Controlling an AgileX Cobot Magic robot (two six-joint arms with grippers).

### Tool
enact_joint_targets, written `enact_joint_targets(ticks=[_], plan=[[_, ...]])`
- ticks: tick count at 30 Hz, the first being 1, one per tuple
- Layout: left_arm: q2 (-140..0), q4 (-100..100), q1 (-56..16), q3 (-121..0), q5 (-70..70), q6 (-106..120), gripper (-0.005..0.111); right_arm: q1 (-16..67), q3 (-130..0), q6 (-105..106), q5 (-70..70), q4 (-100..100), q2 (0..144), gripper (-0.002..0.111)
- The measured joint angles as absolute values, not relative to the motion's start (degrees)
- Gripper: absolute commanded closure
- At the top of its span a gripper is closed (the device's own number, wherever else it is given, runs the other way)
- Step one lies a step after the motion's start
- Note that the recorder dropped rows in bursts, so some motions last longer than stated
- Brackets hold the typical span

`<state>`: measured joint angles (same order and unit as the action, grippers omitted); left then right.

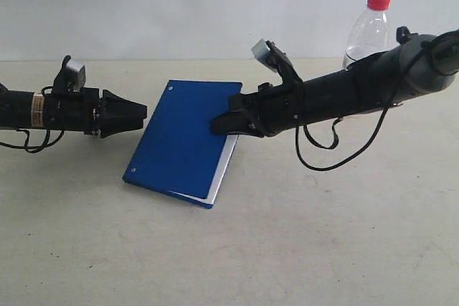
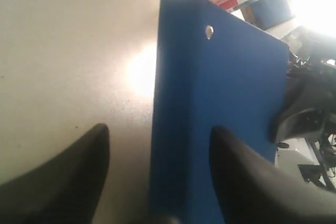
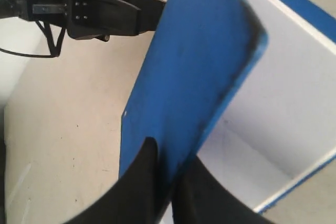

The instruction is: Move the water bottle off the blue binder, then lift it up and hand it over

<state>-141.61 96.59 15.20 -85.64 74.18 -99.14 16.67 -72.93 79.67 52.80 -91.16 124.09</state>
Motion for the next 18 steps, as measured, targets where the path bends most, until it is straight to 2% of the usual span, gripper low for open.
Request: enact_joint_targets(ticks=[6,18], plan=[[-141.61,96.82,14.22,-85.64,73.85,-96.85,0.053,13.21,-72.73,79.14,54.78,-89.98,124.09,0.108],[-141.61,96.82,7.77,-85.64,73.12,-94.08,0.053,13.02,-72.73,81.53,58.08,-90.10,124.09,0.108]])
